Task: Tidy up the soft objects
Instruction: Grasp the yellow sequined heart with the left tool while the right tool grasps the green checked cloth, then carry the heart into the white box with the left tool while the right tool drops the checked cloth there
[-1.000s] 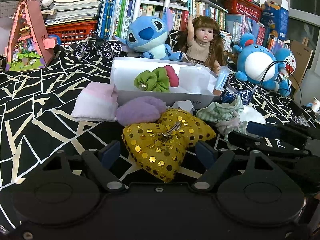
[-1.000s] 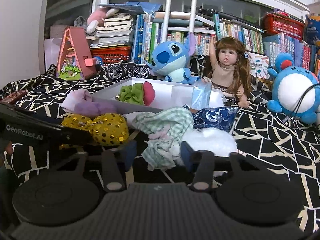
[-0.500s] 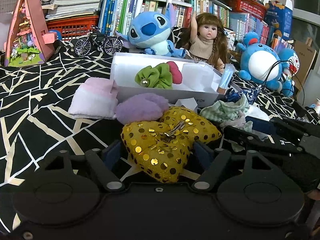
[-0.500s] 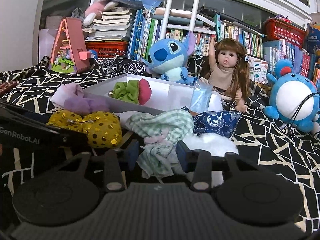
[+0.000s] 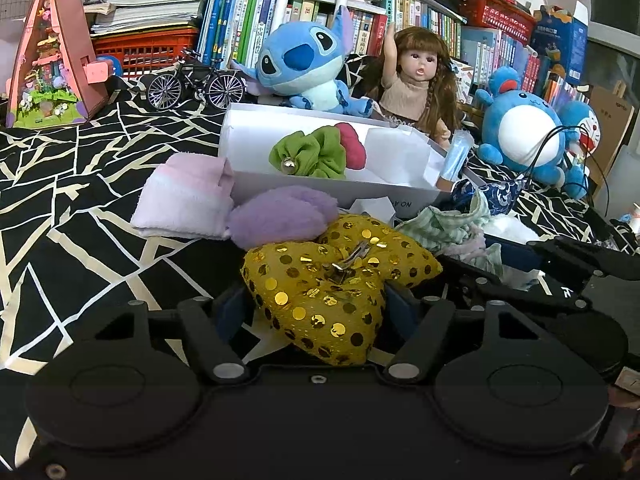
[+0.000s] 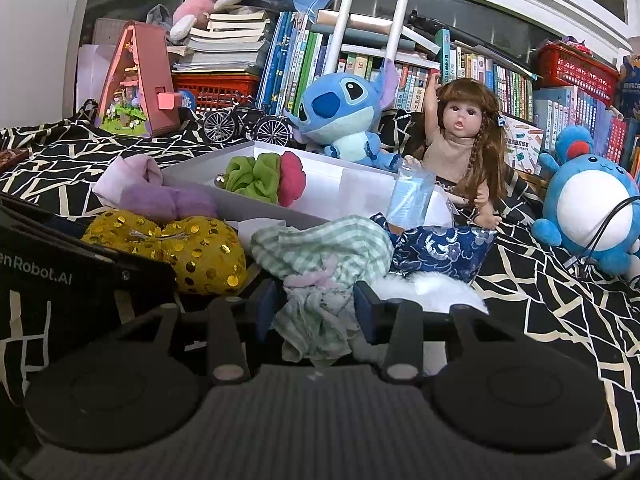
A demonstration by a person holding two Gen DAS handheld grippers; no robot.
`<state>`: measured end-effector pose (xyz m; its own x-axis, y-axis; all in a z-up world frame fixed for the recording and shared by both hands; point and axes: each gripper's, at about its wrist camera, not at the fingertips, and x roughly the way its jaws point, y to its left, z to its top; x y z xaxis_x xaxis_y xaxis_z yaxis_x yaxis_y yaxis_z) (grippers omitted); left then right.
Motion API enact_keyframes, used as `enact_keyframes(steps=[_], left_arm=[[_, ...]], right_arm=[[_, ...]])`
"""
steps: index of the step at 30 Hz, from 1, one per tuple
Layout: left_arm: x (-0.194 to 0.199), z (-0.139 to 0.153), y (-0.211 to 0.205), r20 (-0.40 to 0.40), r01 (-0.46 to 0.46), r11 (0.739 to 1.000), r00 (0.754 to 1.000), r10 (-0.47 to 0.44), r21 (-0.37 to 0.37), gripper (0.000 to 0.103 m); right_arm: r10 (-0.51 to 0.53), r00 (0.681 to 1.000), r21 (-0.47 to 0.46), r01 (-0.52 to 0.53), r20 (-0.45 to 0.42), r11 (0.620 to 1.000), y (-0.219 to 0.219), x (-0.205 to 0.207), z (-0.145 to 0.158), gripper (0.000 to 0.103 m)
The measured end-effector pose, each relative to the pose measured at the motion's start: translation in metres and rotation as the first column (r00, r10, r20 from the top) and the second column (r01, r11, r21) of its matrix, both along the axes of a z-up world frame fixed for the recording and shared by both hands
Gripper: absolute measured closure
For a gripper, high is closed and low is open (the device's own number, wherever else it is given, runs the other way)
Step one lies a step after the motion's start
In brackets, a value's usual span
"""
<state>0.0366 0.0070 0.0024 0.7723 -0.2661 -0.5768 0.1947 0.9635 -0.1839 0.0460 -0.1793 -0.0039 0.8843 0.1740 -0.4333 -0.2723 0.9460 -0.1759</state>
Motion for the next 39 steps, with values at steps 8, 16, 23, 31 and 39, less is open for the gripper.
enact_keyframes(steps=[8,16,23,31,39], left_arm=[[-0.001,0.001,-0.001,0.007,-0.003,1.0,1.0,0.003,0.0,0.044],[-0.005,0.008,-0.001,0.022,-0.003,1.0,1.0,0.003,-0.002,0.059],[-0.013,0.02,-0.001,0.06,0.009,1.0,0.998,-0.009,-0.005,0.061],[-0.02,0.036,0.002,0.106,0.01,1.0,0.994,-0.009,-0.016,0.062],[-0.018,0.051,0.006,0.137,0.007,0.999,0.991,-0.003,-0.033,0.062]], right_arm=[[0.001,1.0,-0.005,-0.001,0.001,1.0,0.0,0.001,-0.001,0.047],[-0.004,1.0,-0.017,0.004,0.007,1.0,0.001,0.002,0.0,0.062],[0.0,1.0,0.001,0.0,0.012,1.0,-0.001,-0.001,0.004,0.064],[0.01,0.999,0.022,-0.011,0.051,1.0,0.0,-0.009,0.017,0.064],[0.005,0.997,0.056,-0.009,0.071,0.998,-0.003,-0.009,0.033,0.064]])
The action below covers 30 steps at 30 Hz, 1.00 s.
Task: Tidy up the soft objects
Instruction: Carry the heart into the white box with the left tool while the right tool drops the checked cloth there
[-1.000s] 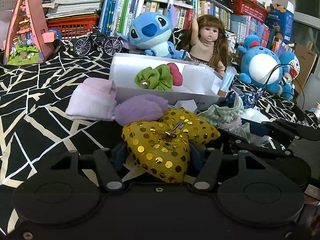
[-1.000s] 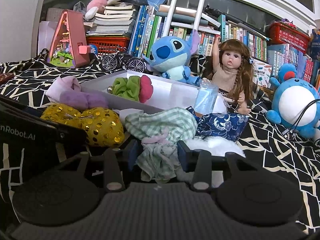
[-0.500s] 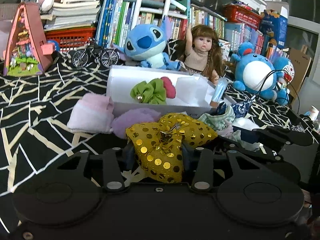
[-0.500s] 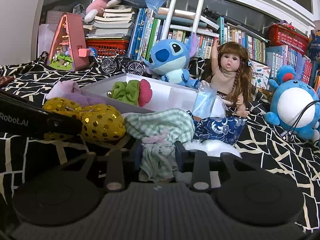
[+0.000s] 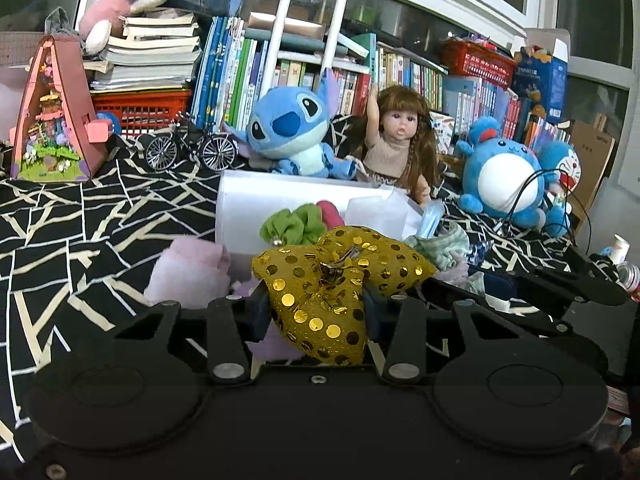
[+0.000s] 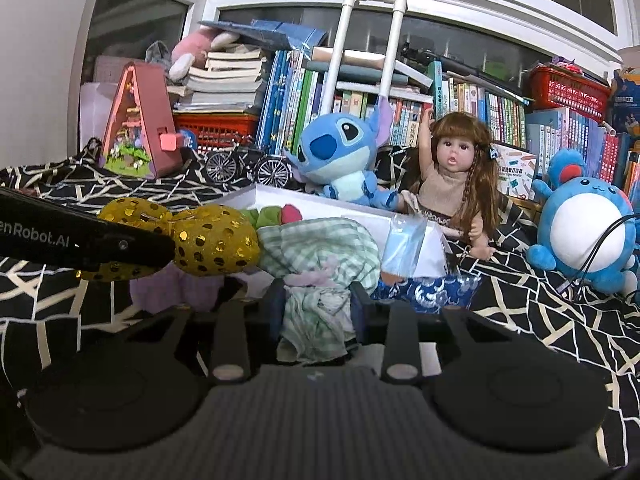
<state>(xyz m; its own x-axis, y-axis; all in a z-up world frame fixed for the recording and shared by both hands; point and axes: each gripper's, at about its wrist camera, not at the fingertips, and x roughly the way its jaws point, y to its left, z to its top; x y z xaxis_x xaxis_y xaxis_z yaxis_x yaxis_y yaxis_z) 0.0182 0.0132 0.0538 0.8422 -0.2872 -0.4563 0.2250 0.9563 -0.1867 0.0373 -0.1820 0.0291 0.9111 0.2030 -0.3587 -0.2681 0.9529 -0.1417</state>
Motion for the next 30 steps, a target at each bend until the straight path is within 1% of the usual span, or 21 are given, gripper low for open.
enact_keyframes(steps=[4,9,13,16,19,24,28,30], left_arm=[[0.009,0.008,0.003,0.01,-0.003,1.0,1.0,0.003,-0.014,0.062],[0.028,0.019,0.009,0.017,-0.028,0.999,0.999,0.028,-0.043,0.062],[0.052,0.027,0.013,0.011,-0.037,0.997,0.999,0.038,-0.064,0.062],[0.074,0.031,0.015,-0.013,-0.048,0.995,0.999,0.047,-0.091,0.062],[0.096,0.035,0.016,-0.021,-0.066,0.992,0.998,0.064,-0.107,0.062],[0.127,0.036,0.007,0.0,-0.078,0.994,0.997,0.078,-0.072,0.062],[0.152,0.028,0.002,-0.017,-0.093,0.994,0.996,0.092,-0.057,0.062],[0.163,0.024,-0.002,-0.021,-0.1,0.994,0.995,0.099,-0.048,0.062]], right_arm=[[-0.006,1.0,0.005,0.006,0.011,1.0,0.0,0.004,0.008,0.064],[-0.026,1.0,0.047,0.025,0.007,0.999,-0.004,0.016,0.019,0.064],[-0.04,0.999,0.083,0.04,-0.007,0.996,-0.006,0.03,0.026,0.064],[-0.049,0.999,0.103,0.05,-0.015,0.993,-0.006,0.043,0.031,0.065],[-0.051,0.998,0.138,0.056,-0.042,0.989,-0.008,0.059,0.036,0.065],[-0.043,0.994,0.192,0.061,-0.096,0.979,-0.013,0.087,0.038,0.065],[-0.031,0.988,0.228,0.065,-0.149,0.972,-0.016,0.107,0.032,0.065],[-0.03,0.985,0.23,0.07,-0.172,0.971,-0.015,0.117,0.028,0.065]])
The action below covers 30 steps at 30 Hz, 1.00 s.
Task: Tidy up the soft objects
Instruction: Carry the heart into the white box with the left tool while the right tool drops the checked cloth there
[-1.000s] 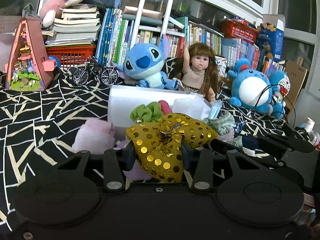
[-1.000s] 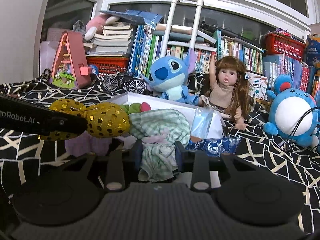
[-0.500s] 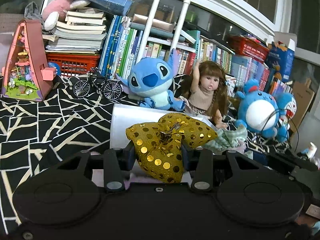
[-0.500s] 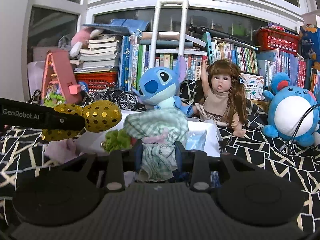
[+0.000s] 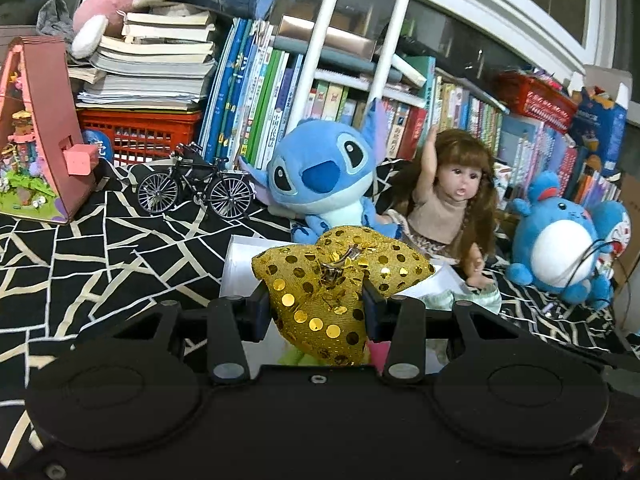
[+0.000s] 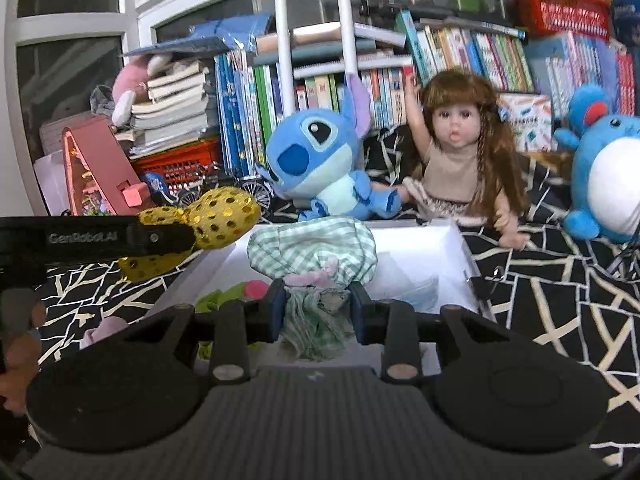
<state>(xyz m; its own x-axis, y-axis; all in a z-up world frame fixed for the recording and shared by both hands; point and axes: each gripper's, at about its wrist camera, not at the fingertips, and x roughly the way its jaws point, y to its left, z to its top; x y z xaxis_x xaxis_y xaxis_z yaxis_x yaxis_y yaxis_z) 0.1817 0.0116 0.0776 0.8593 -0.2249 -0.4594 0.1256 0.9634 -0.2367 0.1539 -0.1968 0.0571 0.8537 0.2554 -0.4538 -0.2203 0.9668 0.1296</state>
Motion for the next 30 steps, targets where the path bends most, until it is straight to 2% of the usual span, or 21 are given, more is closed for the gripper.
enact_keyframes(steps=[8,13,30], left_arm=[[0.04,-0.018,-0.015,-0.043,-0.019,0.998,0.999,0.022,0.062,0.062],[0.055,-0.031,-0.018,-0.094,-0.025,0.997,0.995,0.032,0.073,0.061],[0.067,-0.054,-0.02,-0.171,-0.032,0.994,0.984,0.05,0.109,0.06]], right_arm=[[0.014,0.997,-0.001,-0.014,-0.07,1.0,0.004,0.03,-0.01,0.065],[0.018,0.995,0.011,-0.017,-0.099,1.0,0.005,0.04,-0.017,0.065],[0.012,0.987,0.036,-0.006,-0.16,0.999,0.006,0.052,-0.035,0.065]])
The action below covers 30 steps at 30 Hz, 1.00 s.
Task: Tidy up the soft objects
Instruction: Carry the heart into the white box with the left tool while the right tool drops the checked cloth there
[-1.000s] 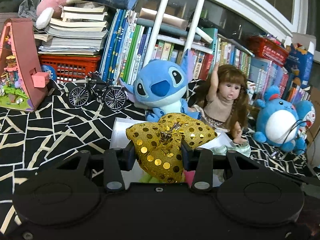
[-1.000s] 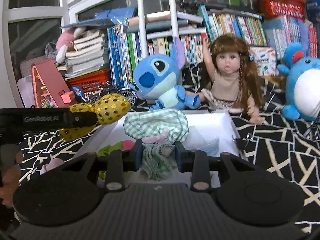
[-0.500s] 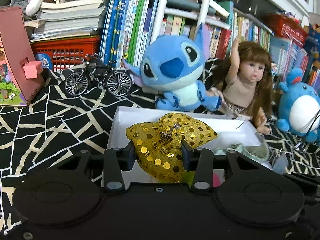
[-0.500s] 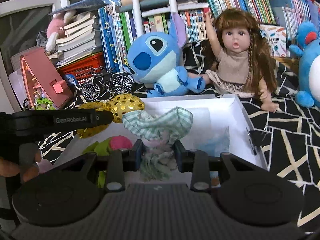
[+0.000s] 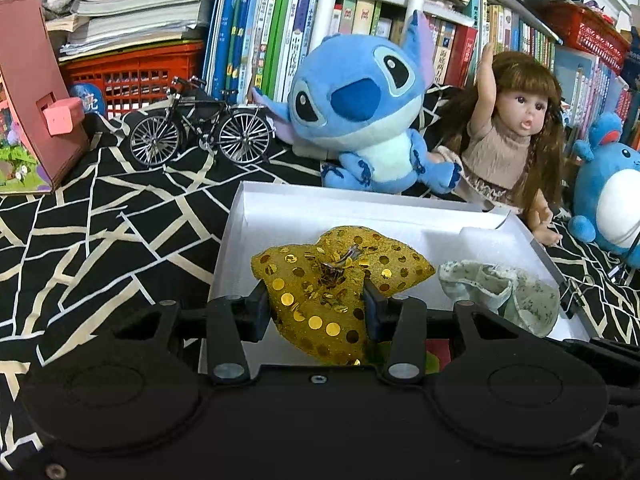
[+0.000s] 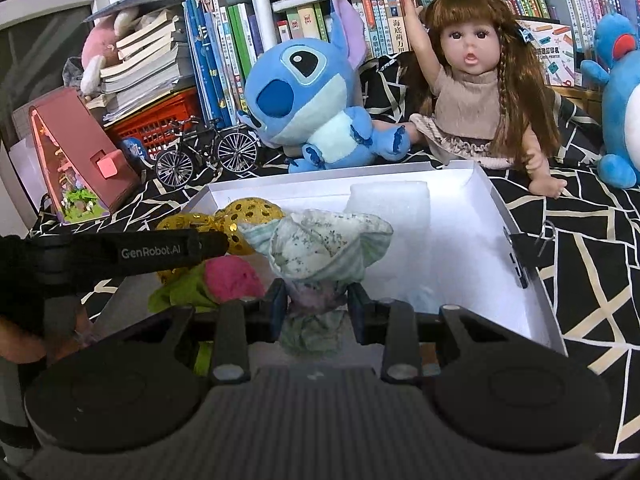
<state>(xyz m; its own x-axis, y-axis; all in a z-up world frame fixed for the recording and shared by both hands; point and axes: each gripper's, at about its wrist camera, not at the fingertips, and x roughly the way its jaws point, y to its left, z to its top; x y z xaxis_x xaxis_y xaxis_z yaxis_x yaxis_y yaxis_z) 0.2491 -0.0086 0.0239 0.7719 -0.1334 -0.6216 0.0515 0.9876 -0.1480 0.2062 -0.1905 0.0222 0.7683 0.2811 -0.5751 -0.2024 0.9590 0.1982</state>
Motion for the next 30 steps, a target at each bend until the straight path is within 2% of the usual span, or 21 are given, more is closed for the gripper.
enact_keyframes(steps=[19,26,28,30], left_arm=[[0.001,-0.005,-0.002,-0.013,0.008,1.0,1.0,-0.008,0.028,0.057],[-0.009,0.006,-0.003,0.013,-0.003,0.999,1.0,0.003,0.041,0.048],[-0.015,0.012,-0.004,0.033,0.004,0.999,0.999,-0.005,0.045,0.042],[-0.022,0.018,-0.004,0.056,0.014,0.999,0.998,-0.016,0.045,0.039]], right_arm=[[0.009,1.0,-0.011,-0.009,-0.028,1.0,0.005,0.004,-0.005,0.065],[0.011,1.0,-0.001,-0.011,-0.007,1.0,0.003,-0.002,-0.001,0.055],[0.013,1.0,-0.006,-0.013,0.009,1.0,0.002,-0.006,0.002,0.045],[0.014,1.0,-0.012,-0.013,0.028,1.0,0.0,-0.011,0.007,0.041]])
